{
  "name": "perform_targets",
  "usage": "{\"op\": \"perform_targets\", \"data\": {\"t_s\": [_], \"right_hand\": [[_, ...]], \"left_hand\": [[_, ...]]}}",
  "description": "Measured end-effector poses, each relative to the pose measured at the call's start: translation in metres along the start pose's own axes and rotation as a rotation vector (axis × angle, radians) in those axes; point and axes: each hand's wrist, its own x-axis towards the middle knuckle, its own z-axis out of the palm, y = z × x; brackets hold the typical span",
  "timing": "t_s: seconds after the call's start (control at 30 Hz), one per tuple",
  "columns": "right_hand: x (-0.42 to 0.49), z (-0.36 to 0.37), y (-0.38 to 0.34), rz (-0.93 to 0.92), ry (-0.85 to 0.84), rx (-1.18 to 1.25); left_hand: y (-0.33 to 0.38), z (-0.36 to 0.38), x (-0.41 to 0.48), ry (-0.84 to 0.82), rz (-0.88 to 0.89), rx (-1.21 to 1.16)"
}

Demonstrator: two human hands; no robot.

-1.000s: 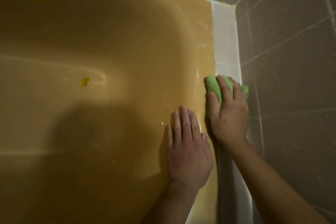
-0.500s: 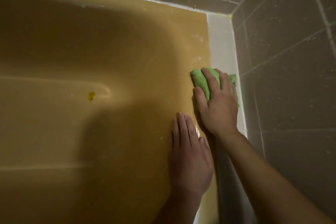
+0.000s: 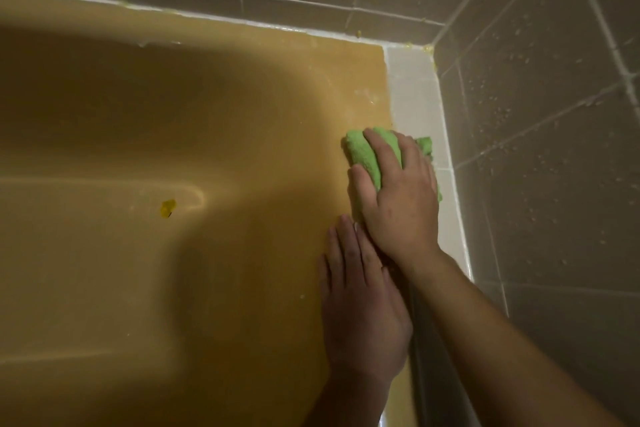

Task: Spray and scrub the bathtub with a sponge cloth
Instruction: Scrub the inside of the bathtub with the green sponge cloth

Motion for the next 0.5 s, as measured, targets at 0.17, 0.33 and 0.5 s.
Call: {"op": "perform_targets", "data": {"t_s": [0.17, 0.33, 0.5], "right_hand": [[0.078, 0.008, 0.002, -0.028, 0.005, 0.006], [0.123, 0.011, 0.000, -0.028, -0.017, 0.025], [0.061, 0.008, 0.006, -0.005, 0.063, 0.035]], "left_hand": [[0.003, -0.001, 0.013, 0.004, 0.008, 0.002], [0.006, 0.000, 0.033, 0.005, -0.012, 0.005], [0.006, 0.001, 0.053, 0.019, -0.031, 0.010]]}}
